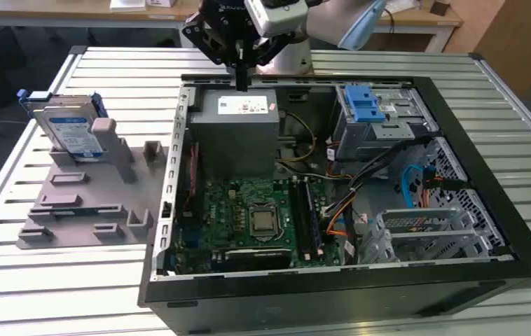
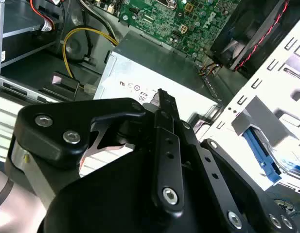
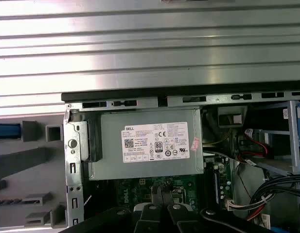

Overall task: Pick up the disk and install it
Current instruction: 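Reach for the disk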

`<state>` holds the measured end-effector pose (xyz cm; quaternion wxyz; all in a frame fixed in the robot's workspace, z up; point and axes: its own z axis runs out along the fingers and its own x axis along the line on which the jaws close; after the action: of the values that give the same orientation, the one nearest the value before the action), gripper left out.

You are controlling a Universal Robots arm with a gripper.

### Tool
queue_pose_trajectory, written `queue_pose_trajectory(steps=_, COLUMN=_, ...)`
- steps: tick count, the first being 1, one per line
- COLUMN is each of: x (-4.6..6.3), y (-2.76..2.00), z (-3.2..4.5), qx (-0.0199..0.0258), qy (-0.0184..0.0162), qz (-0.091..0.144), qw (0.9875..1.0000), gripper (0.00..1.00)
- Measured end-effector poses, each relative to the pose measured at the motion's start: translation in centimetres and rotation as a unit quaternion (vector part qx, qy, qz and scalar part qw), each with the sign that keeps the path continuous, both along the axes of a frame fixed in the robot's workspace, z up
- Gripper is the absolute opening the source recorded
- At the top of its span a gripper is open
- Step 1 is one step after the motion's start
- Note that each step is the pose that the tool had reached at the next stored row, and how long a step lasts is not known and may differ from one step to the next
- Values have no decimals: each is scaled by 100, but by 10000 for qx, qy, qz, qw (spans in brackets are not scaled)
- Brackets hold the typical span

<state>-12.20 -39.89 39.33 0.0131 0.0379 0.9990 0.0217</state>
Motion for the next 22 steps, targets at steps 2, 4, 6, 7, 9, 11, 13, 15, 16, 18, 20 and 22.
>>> queue_pose_trajectory(steps=2, x=0, y=0, z=0, qx=0, qy=0, qz=0, qw=10000, gripper=11)
queue_pose_trajectory(steps=4, x=0, y=0, z=0, qx=0, qy=0, qz=0, qw=10000, gripper=11)
queue_pose_trajectory(steps=6, x=-1, y=0, z=0, qx=0, qy=0, qz=0, qw=10000, gripper=11)
queue_pose_trajectory(steps=7, x=-3, y=0, z=0, qx=0, qy=0, qz=0, qw=10000, gripper=11)
queue_pose_trajectory(steps=9, x=-9, y=0, z=0, qx=0, qy=0, qz=-1, qw=10000, gripper=11)
queue_pose_trajectory(steps=11, x=-19, y=0, z=0, qx=0, qy=0, qz=0, qw=10000, gripper=11)
queue_pose_trajectory(steps=13, x=-31, y=0, z=0, qx=0, qy=0, qz=0, qw=10000, gripper=11)
queue_pose_trajectory(steps=15, x=-44, y=0, z=0, qx=0, qy=0, qz=0, qw=10000, gripper=11)
queue_pose_trajectory(steps=16, x=-51, y=0, z=-1, qx=0, qy=0, qz=0, qw=10000, gripper=11)
queue_pose_trajectory(steps=18, x=-61, y=0, z=-1, qx=0, qy=0, qz=0, qw=10000, gripper=11)
queue_pose_trajectory(steps=20, x=-71, y=0, z=-1, qx=0, qy=0, qz=0, qw=10000, gripper=11)
queue_pose_trajectory(steps=22, x=-78, y=0, z=-1, qx=0, qy=0, qz=0, qw=10000, gripper=11)
